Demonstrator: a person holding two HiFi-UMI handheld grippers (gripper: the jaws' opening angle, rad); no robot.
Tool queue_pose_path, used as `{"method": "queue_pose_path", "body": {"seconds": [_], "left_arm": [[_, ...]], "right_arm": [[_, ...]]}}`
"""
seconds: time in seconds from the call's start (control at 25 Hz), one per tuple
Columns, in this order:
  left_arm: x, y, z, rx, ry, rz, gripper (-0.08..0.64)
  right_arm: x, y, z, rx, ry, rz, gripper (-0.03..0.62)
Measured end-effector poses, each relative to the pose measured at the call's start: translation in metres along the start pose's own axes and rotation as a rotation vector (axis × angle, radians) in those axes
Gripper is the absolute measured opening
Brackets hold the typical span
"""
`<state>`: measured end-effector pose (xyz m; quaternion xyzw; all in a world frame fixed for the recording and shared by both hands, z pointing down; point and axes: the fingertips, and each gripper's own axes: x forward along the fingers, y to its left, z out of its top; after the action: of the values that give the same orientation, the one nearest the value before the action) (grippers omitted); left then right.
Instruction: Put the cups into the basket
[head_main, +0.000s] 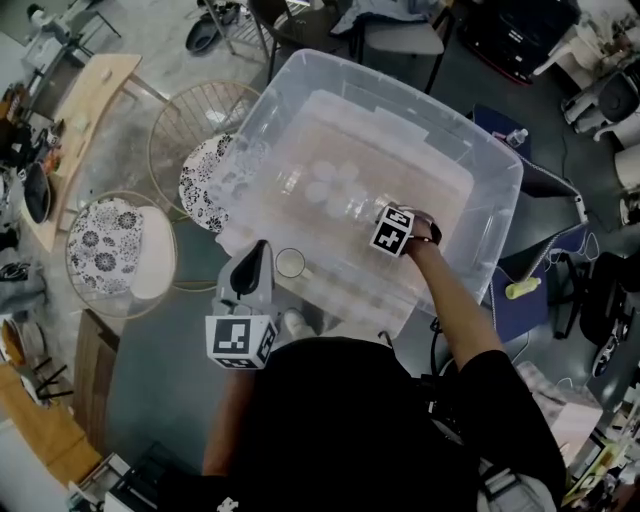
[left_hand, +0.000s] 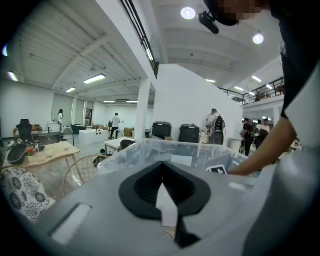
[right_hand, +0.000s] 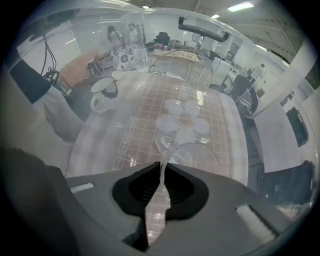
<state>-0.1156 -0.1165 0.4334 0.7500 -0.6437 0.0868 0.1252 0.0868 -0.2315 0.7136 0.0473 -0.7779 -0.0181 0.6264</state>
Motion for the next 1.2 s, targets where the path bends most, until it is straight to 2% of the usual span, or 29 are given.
{"method": "queue_pose_path", "body": {"seconds": [0.48, 0.92, 1.2], "left_arm": [[-0.004, 0.005, -0.001, -0.001, -0.009, 0.012, 0.003], [-0.007, 0.004, 0.000, -0.007, -0.019, -0.010, 0.003], [-0.008, 0.007, 0.000, -0.012, -0.030, -0.027, 0.003]], "right_arm": [[0.010, 0.002, -0.001, -0.096, 0.032, -0.058, 0.032], [-0.023, 0.002, 0.008, -0.049, -0.040, -0.042, 0.038], [-0.050, -0.001, 0.014, 0.020, -0.103, -0.077, 0.038]]}}
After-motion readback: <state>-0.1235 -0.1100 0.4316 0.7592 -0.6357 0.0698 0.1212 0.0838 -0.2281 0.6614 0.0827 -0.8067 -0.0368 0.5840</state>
